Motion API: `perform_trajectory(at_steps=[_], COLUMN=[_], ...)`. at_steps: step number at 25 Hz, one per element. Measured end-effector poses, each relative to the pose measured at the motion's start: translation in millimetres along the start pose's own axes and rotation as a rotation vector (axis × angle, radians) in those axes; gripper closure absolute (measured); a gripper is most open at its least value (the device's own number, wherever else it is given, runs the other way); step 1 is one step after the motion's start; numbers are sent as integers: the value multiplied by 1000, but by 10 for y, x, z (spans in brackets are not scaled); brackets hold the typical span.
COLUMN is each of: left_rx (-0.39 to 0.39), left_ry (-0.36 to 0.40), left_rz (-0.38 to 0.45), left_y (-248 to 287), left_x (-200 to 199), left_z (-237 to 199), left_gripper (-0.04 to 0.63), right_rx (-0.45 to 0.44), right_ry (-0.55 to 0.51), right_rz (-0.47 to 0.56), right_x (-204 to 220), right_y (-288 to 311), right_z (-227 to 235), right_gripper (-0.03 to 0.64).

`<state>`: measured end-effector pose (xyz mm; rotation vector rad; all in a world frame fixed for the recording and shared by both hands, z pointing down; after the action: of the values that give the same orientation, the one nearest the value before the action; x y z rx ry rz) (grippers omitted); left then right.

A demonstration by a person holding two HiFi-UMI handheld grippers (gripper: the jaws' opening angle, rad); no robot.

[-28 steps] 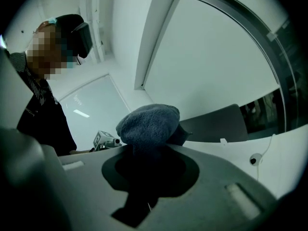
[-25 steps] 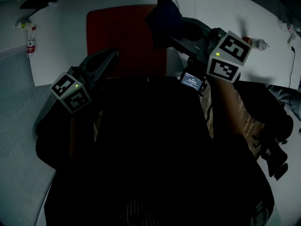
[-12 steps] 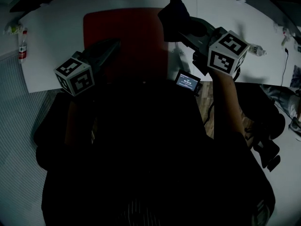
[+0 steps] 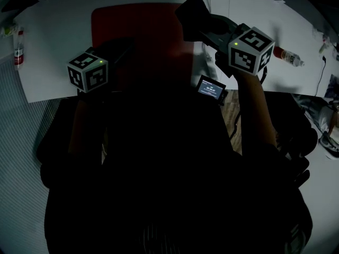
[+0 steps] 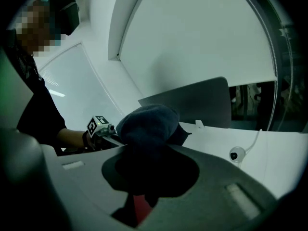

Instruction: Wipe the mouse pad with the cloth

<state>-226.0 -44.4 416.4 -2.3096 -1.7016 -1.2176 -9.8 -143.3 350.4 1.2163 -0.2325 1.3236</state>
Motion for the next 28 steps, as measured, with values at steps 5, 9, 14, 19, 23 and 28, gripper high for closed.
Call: perform_trajectory(at_steps=[5,9,14,19,23,28], left_rx=[-17,-6,-13,-102,-154,-213], left_ry=[22,-11,-154,-143,-108,-58], left_rz=[-131,-205,-136,-287,-355,-439], left_y=[206,436,573,685,736,770], left_x=[137,322,458,681,754,828], left_z=[-336,-596,-876,-1165,-1315,-1380], left_gripper=[588,588,588,588,588,588], right_rx=[18,28,29,23,27,33], right_ry=[-5,2,7,27,24,35], right_rz=[-89,-141,-199,-234,-265,-293], right_x=[269,446,675,823,893,944], right_y=[269,431,566,666,720,773], right_z=[107,182,205,216,226,305], right_gripper=[551,551,551,551,551,551])
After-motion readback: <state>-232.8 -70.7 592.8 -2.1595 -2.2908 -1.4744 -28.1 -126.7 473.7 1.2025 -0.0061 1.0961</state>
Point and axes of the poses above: the fingertips, and each gripper's own axes: y forward along the fingers, z to its right, x out of its underside, the point moved 6 cm from there along -y, backward along the fingers, and after that the axes turned 9 degrees about x, right-handed, at the moved point
